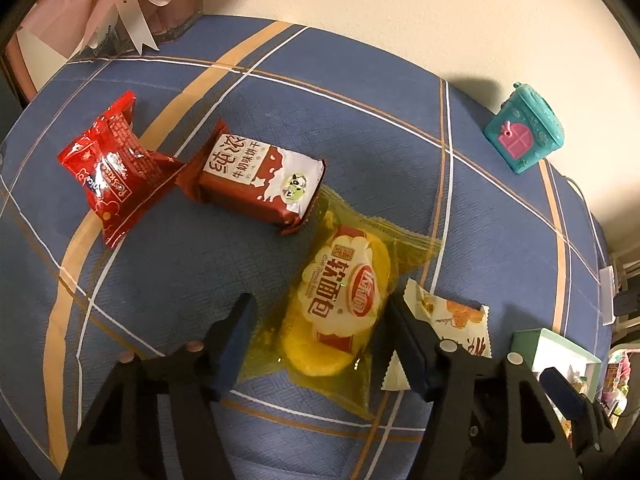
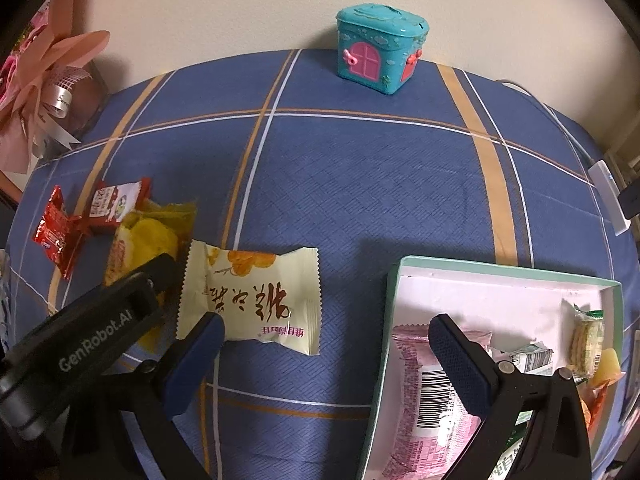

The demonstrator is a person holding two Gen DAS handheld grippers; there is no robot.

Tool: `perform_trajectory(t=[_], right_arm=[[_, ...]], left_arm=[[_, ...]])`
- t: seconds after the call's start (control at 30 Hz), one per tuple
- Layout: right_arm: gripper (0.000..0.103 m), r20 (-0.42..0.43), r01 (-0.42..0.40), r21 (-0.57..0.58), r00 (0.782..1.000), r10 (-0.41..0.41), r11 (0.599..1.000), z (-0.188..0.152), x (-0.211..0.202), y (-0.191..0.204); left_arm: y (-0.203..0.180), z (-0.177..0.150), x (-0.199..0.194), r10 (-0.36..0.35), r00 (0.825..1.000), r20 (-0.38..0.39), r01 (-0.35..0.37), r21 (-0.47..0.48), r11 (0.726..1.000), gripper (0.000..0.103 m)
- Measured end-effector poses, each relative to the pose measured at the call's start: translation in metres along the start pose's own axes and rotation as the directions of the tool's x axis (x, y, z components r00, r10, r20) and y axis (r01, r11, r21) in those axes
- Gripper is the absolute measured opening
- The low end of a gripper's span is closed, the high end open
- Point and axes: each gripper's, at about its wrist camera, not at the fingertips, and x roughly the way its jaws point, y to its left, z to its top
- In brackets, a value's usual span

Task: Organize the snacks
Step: 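Grasp the yellow bun pack with the left tool while the right tool grasps the white pastry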

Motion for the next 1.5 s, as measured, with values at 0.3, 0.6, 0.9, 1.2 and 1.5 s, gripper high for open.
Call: perform_trajectory(t=[0.3, 0.6, 0.9, 1.2, 1.5], right_arm=[[0.103, 0.061, -0.022, -0.015, 0.998, 0.023, 1.000, -0.001, -0.008, 0.008], [0.100, 0.092, -0.077, -0.064, 0.992, 0.082, 0.995, -0.004, -0.007, 0.028], [0.097, 0.053, -0.105, -0.039, 0.993, 0.107, 0.994, -0.001, 0.017, 0.029], [0.096, 0.049, -0.076, -0.055, 0.996, 0.079, 0.996, -0.003, 0.030, 0.037], [0.100, 0.056, -0.072, -0.074, 0.996, 0.076, 0.995, -0.004, 0.033, 0.042]], left_arm=[[0.015, 0.000, -0.008, -0.028, 1.000, 0.001, 0.028, -0.043, 0.999, 0.061], [0.025, 0.000, -0.008, -0.042, 0.999, -0.009, 0.041, -0.078, 0.996, 0.061], [0.027, -0.003, -0.007, -0.056, 0.998, -0.016, 0.054, -0.084, 0.995, 0.061], [0.021, 0.001, 0.000, -0.053, 0.998, -0.017, 0.052, -0.077, 0.996, 0.061], [0.021, 0.001, 0.001, -0.057, 0.998, -0.021, 0.055, -0.082, 0.995, 0.062]])
